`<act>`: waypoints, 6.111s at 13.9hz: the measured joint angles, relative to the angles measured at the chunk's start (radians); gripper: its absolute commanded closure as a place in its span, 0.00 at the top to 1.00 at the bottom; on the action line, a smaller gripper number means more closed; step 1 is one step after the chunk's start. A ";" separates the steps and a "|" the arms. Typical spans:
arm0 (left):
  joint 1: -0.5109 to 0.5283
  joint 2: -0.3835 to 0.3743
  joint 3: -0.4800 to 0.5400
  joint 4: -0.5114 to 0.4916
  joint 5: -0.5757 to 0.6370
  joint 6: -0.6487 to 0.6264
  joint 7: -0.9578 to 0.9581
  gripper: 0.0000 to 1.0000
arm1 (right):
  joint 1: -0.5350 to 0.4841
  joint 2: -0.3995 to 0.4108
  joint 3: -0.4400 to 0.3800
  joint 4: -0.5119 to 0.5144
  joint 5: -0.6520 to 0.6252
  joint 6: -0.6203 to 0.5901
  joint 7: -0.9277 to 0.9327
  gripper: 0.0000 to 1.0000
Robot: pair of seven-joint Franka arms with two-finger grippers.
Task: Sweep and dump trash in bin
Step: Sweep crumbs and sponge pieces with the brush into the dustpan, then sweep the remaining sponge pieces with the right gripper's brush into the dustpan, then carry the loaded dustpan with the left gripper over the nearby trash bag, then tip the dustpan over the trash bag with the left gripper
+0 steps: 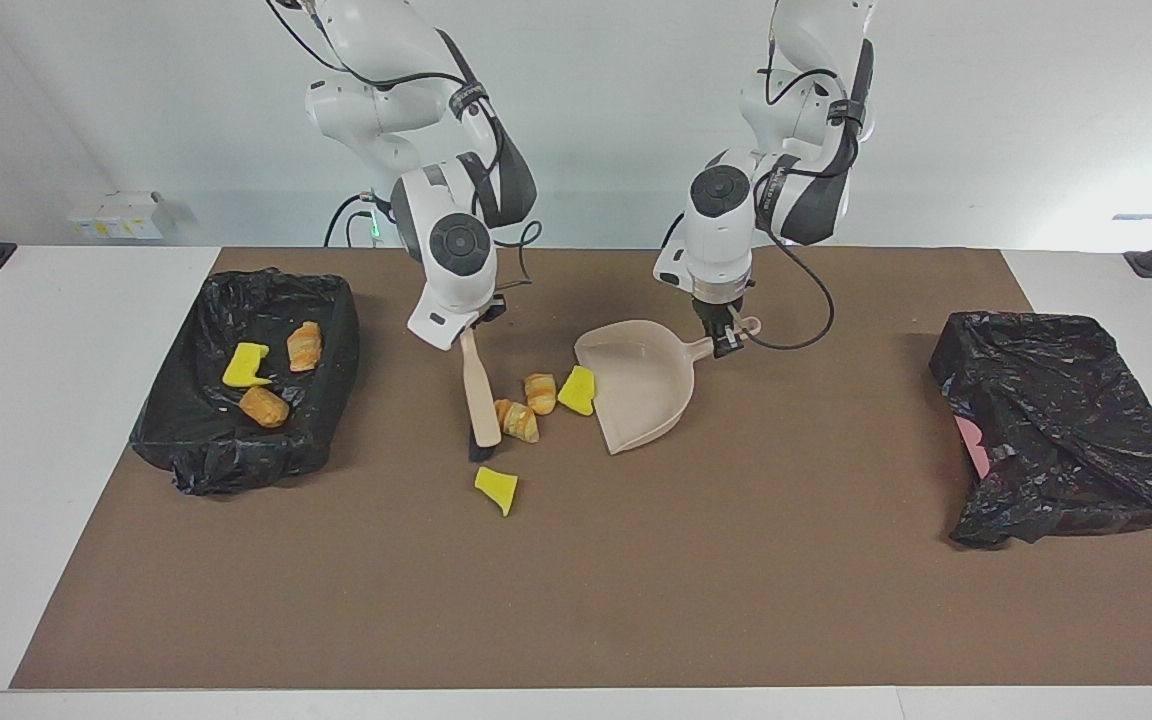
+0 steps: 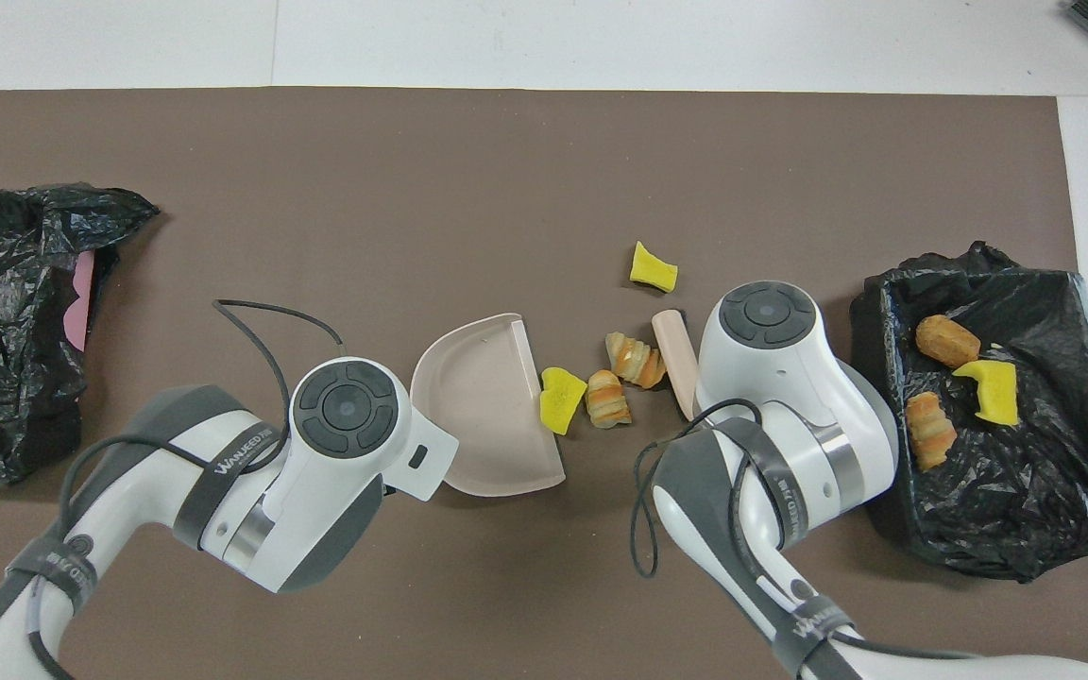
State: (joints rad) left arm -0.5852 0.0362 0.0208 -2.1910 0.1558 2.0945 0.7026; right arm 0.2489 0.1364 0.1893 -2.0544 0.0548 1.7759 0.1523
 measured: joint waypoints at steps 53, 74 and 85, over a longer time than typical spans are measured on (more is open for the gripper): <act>0.110 -0.006 0.011 -0.048 -0.002 0.120 0.044 0.00 | 0.203 0.037 -0.007 0.303 0.084 -0.146 0.255 0.00; 0.753 0.022 0.028 0.375 -0.198 -0.150 0.904 0.00 | 0.529 -0.048 0.005 -0.097 0.257 0.274 0.596 0.00; 0.979 0.164 0.030 0.640 0.125 -0.157 1.009 0.00 | 0.534 -0.049 0.005 -0.149 0.257 0.349 0.598 0.00</act>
State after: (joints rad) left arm 0.3943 0.2004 0.0511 -1.5506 0.2812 1.9376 1.7120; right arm 0.7831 0.0871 0.1942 -2.2035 0.3119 2.1247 0.7504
